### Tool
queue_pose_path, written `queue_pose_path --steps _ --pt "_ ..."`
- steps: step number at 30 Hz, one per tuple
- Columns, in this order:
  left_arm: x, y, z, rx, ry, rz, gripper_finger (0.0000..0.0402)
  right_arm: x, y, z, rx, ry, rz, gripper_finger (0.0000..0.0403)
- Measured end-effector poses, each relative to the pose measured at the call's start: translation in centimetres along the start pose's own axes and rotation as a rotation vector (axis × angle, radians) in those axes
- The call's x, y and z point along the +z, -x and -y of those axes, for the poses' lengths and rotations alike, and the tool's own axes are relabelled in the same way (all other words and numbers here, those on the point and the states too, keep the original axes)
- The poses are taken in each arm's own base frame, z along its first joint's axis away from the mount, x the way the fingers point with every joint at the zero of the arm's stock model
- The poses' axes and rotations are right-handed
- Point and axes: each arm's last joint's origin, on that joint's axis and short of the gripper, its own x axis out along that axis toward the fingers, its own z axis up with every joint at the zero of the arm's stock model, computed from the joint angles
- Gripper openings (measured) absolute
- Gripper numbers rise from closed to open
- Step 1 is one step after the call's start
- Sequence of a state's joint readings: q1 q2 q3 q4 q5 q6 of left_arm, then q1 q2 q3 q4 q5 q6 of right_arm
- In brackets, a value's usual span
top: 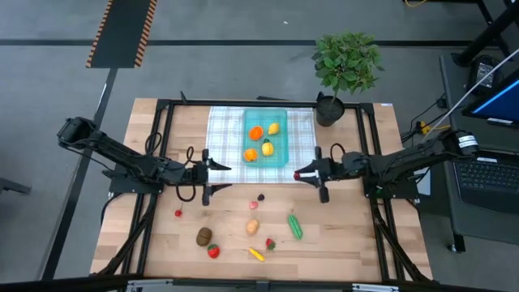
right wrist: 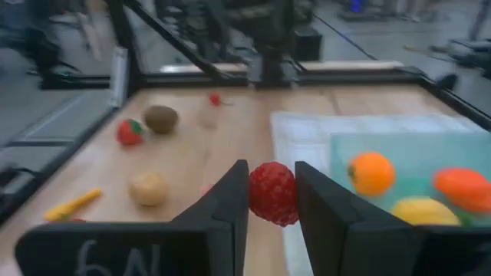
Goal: Pick and placing Produce into tupperware
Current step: Put the red raspberry into the green bin
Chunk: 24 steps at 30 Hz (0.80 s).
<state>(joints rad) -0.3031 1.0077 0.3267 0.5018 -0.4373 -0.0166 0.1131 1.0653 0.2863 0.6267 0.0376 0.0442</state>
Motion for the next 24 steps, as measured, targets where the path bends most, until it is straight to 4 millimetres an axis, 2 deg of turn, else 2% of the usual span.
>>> queue_pose_path --steps 18,24 --pt "-0.01 -0.16 -0.41 0.022 0.004 -0.002 0.0247 0.22 0.0 -0.09 0.027 0.028 0.024 0.0092" --pt "-0.01 -0.16 -0.41 0.022 0.005 -0.002 0.0247 0.31 0.02 0.36 -0.128 0.023 0.035 0.0092"
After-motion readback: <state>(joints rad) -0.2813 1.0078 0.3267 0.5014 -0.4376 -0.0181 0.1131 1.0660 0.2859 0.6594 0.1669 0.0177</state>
